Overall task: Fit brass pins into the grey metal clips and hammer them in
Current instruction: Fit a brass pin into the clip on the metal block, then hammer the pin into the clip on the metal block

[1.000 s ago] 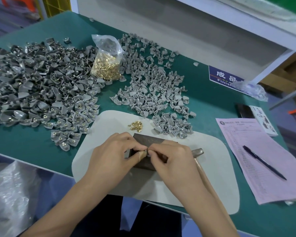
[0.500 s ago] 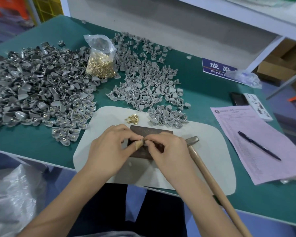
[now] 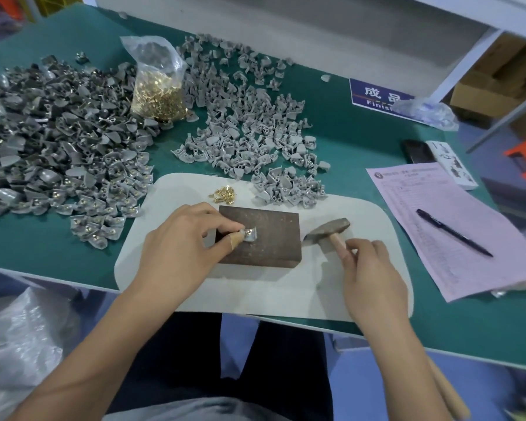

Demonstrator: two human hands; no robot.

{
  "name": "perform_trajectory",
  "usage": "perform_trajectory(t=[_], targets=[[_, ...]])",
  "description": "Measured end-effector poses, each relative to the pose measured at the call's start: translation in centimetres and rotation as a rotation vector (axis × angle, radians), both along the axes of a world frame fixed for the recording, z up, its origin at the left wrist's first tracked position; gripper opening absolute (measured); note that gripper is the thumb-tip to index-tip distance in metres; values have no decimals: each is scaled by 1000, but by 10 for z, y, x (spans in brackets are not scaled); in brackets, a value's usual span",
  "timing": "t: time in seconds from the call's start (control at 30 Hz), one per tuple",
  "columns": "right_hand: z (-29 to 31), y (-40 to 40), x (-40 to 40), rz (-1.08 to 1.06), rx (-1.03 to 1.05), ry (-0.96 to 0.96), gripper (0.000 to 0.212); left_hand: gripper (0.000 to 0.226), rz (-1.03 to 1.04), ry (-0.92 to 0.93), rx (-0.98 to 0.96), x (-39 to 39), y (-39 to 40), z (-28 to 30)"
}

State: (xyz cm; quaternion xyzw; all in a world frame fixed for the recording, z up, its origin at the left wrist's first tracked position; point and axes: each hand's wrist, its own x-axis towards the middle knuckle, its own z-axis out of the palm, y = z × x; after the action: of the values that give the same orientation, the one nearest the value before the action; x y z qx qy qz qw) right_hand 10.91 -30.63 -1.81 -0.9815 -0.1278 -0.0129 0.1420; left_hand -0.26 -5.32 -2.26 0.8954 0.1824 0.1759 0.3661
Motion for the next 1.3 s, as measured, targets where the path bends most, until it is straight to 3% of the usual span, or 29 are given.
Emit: perform_trajectory(t=[0.1,0.23,0.37,0.47,0.6,0.77,0.93,1.0,1.1,1.23,1.3], targets=[[-1,6,3,-21,58,33,32,5,2,12,-5,-1,-1,1],[19,8,7,27,506,203,28,6,0,16,2,-2,-1,3],[35,28,-16,324,677,279,23,9,-9,22,32,-1,1,5],[32,41,-27,417,540,259,19,9,-21,34,55,-1,3,6],[31,50,-30,366,378,142,27,8,-26,27,61,1,3,7],[34,47,-38,277,551,3,31,14,-26,6,42,1,3,4],[33,60,-54,328,304,-70,29,14,-37,9,37,1,5,4],[36,59,-51,306,296,-121,30,15,-41,11,52,2,6,4],[37,58,-50,273,385,-103,36,12,-28,5,40,3,4,4],[35,59,-46,293,321,-19,33,13,-19,8,54,3,4,6],[36,58,-46,255,424,-44,32,13,-17,3,44,4,5,6]])
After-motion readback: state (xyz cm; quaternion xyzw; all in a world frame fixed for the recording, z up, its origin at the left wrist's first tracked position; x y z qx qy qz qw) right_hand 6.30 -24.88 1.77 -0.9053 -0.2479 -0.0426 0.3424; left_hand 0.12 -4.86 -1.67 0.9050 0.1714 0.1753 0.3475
